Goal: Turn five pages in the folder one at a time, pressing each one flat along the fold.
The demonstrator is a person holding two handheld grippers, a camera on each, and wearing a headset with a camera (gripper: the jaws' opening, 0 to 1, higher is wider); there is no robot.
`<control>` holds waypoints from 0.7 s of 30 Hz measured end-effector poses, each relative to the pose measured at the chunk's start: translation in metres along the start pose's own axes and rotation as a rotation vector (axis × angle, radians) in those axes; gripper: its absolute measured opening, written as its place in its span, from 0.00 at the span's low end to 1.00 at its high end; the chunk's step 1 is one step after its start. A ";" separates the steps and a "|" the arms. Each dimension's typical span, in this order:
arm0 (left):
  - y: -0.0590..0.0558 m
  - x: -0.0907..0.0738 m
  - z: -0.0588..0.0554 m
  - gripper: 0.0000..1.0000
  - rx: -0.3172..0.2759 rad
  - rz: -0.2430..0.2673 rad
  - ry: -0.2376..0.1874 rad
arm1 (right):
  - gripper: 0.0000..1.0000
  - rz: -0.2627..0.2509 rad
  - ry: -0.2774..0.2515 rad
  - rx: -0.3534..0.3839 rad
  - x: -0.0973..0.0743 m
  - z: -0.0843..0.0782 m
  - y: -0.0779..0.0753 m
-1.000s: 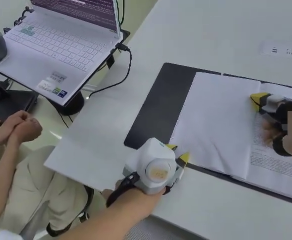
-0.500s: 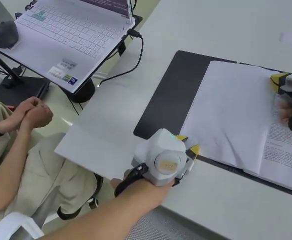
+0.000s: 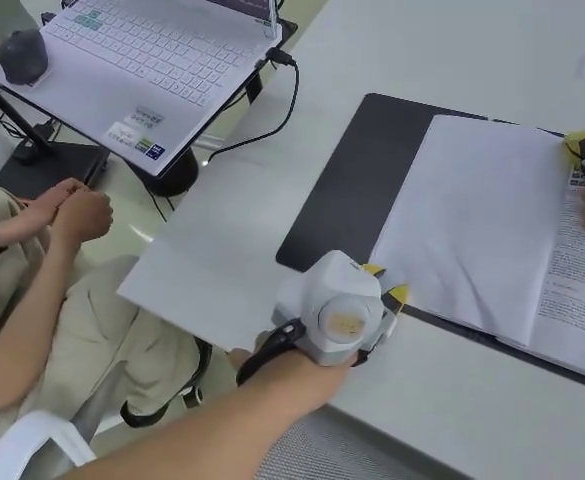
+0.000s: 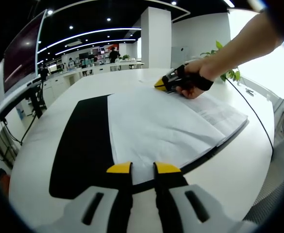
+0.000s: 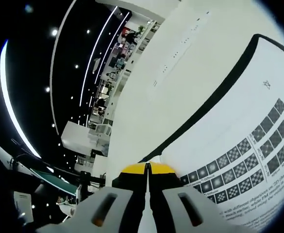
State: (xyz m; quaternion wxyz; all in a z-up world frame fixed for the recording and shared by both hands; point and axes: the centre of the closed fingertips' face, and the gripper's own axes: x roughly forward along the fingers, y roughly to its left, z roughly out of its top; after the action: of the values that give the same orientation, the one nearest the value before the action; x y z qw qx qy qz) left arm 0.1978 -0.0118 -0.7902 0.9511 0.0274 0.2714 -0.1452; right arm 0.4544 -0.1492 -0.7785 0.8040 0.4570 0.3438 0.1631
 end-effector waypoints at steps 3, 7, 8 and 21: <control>0.000 0.000 0.000 0.15 0.000 0.001 -0.001 | 0.00 0.005 0.030 -0.047 -0.004 -0.005 0.000; -0.001 0.000 0.001 0.15 -0.002 0.001 -0.001 | 0.00 0.007 0.060 -0.096 -0.009 -0.010 -0.001; -0.001 0.000 0.001 0.15 -0.002 0.001 -0.002 | 0.00 0.008 0.064 -0.097 -0.009 -0.010 -0.002; -0.001 -0.001 0.001 0.15 -0.010 0.002 -0.004 | 0.00 0.010 0.120 -0.125 -0.032 -0.032 -0.003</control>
State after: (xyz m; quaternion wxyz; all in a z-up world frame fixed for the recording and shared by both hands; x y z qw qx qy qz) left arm 0.1972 -0.0125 -0.7884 0.9519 0.0226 0.2702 -0.1429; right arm 0.4092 -0.1491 -0.7787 0.8080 0.3971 0.3781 0.2154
